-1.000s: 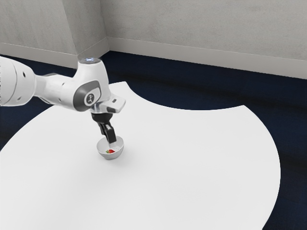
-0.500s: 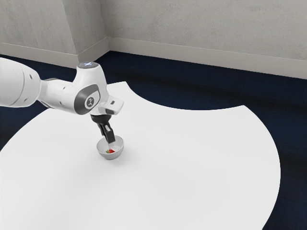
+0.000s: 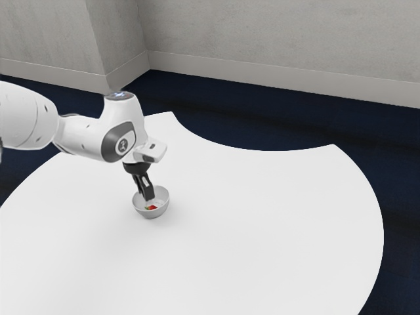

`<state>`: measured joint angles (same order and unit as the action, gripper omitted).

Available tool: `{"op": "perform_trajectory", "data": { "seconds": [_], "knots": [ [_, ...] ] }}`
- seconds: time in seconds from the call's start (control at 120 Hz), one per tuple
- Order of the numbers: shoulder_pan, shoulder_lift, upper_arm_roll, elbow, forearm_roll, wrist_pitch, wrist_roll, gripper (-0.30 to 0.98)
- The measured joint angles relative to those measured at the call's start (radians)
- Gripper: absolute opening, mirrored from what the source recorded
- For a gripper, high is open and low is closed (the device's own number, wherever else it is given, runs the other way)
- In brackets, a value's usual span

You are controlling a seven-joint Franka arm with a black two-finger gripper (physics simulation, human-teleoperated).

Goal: Take strawberry from the bowl

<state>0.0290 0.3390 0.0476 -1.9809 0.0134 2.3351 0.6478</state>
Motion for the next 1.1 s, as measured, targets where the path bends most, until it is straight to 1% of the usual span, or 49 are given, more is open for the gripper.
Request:
{"op": "perform_trajectory", "data": {
  "seconds": [0.308,0.525,0.825,1.1],
  "knots": [
    [0.027,0.041,0.001,0.021,-0.001,0.026,0.026,0.39],
    [0.024,0.049,0.002,0.022,-0.005,0.041,0.059,0.39],
    [0.013,0.037,0.002,0.02,-0.014,0.054,0.09,0.4],
    [0.003,0.02,0.002,-0.003,-0.043,0.057,0.108,0.41]
  ]
}}
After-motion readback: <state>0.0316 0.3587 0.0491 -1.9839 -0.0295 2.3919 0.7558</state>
